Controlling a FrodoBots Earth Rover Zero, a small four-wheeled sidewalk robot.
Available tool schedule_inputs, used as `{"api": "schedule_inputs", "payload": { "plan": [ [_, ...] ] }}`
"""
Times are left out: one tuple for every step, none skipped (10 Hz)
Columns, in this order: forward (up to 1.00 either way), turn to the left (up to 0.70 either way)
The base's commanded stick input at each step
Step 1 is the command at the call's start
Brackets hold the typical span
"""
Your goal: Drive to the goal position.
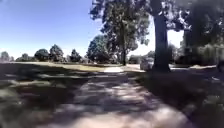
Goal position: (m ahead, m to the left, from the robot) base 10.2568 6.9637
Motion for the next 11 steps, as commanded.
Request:
{"api": "schedule_inputs", "payload": {
  "plan": [
    [0.85,0.0],
    [0.85,0.0],
    [0.85,0.0],
    [0.85,0.0],
    [0.85,0.0],
    [0.85,0.0],
    [0.85,0.0],
    [0.85,0.0],
    [0.85,0.0],
    [0.85,0.0],
    [0.85,0.0]
  ]
}}
